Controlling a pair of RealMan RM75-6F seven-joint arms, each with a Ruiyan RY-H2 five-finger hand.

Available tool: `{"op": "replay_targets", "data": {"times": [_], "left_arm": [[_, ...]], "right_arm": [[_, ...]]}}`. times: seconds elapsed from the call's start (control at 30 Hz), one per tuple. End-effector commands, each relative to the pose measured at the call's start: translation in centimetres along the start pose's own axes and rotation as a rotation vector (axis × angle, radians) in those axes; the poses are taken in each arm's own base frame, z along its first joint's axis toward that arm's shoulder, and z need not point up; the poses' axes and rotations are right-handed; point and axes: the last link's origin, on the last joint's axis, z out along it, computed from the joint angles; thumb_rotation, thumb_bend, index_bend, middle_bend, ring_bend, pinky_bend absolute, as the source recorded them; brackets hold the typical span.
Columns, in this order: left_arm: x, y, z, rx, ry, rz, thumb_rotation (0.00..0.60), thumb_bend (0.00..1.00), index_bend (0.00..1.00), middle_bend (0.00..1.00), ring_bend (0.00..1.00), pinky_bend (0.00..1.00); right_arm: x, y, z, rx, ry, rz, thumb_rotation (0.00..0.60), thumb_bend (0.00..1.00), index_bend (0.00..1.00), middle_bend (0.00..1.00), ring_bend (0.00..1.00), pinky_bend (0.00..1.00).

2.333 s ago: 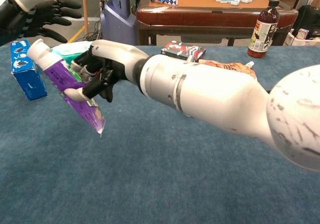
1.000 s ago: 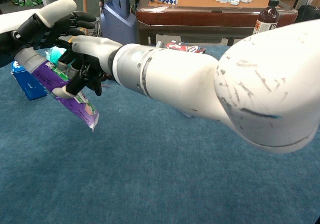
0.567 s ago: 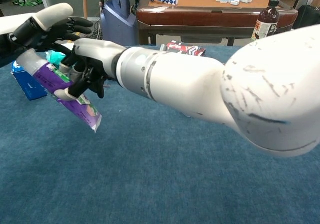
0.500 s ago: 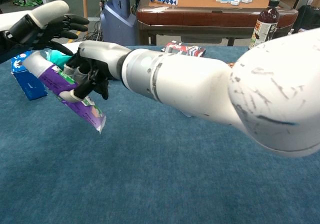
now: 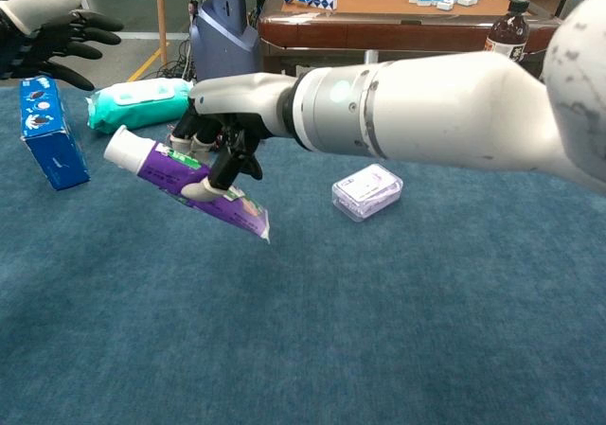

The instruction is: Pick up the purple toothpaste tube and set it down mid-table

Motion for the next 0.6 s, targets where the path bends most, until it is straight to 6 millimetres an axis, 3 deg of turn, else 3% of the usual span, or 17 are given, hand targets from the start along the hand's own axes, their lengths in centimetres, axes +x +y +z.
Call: {"op": "replay_targets", "data": {"times": [0.03, 0.4, 0.53, 0.6], "left_arm": [[0.2, -0.1, -0.1, 0.005, 0.007, 0.001, 0.0, 0.13, 0.0, 0.02, 0.01, 0.13], [0.7, -0.7, -0.5, 0.026, 0.025, 0.005, 0.0, 0.13, 0.0, 0.02, 0.01, 0.13], [0.7, -0.8, -0.6, 0.025, 0.03, 0.006, 0.0, 0.13, 0.0, 0.02, 0.01, 0.13], [0.7, -0.9, -0.7, 0.026, 0.033, 0.007, 0.0, 0.13, 0.0, 0.01, 0.01, 0.13]], "right_arm": [[0.2, 0.1, -0.3, -0.006, -0.053, -0.088, 0.6, 0.93, 0.94, 0.78, 0.72, 0.61], [-0.9, 1.4, 0.0, -0.067, -0.108, -0.349, 0.6, 0.81, 0.93, 0.75, 0.69, 0.58], [-1.6, 1.7, 0.3, -0.096, -0.105, -0.403, 0.6, 0.67, 0.85, 0.71, 0.65, 0.56], [-2.0, 1.7, 0.3, -0.103, -0.111, -0.395, 0.6, 0.55, 0.74, 0.67, 0.61, 0.55]]}}
